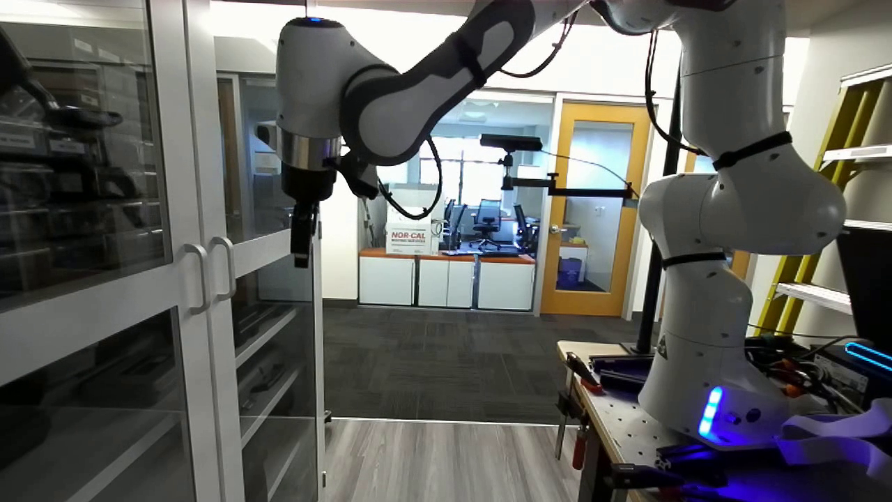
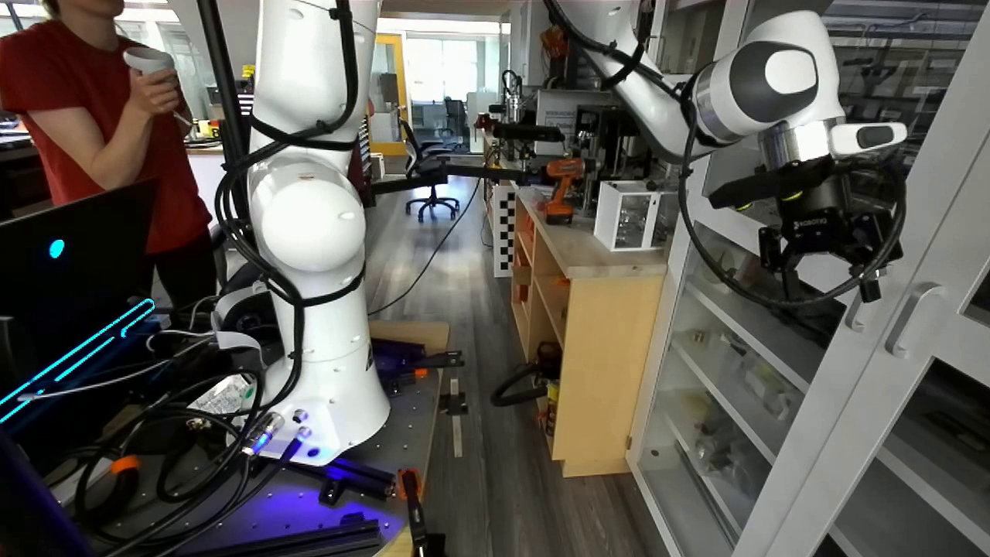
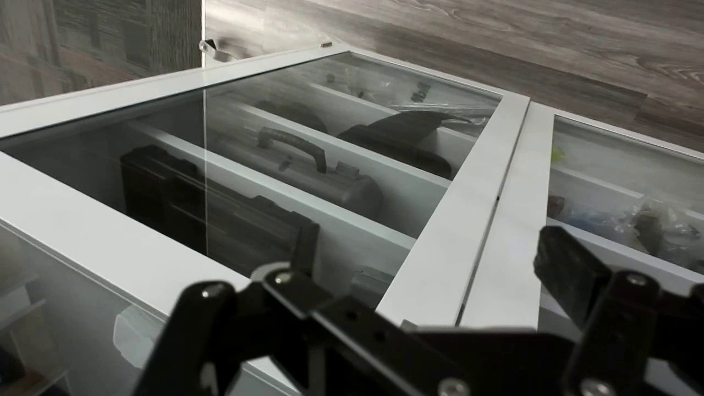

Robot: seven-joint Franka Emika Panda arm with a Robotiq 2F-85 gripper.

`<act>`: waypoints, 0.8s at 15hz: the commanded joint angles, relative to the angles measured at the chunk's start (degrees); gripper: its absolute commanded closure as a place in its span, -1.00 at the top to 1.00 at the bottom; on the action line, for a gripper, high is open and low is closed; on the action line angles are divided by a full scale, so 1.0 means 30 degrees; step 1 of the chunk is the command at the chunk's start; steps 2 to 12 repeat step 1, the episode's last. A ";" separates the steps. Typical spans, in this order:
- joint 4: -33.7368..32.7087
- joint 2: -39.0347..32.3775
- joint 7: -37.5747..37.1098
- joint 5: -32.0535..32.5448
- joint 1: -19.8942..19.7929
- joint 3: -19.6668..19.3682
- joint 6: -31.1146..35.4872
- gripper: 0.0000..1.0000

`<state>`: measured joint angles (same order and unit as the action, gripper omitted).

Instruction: Close the file cabinet door

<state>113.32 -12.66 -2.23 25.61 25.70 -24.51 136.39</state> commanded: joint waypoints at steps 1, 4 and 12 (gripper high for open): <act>0.0021 0.0481 -0.0518 0.0813 -0.2869 0.3028 -0.0414 1.00; 0.0021 0.0481 -0.0518 0.0813 -0.2869 0.3028 -0.0414 1.00; 0.0021 0.0481 -0.0518 0.0813 -0.2869 0.3028 -0.0414 1.00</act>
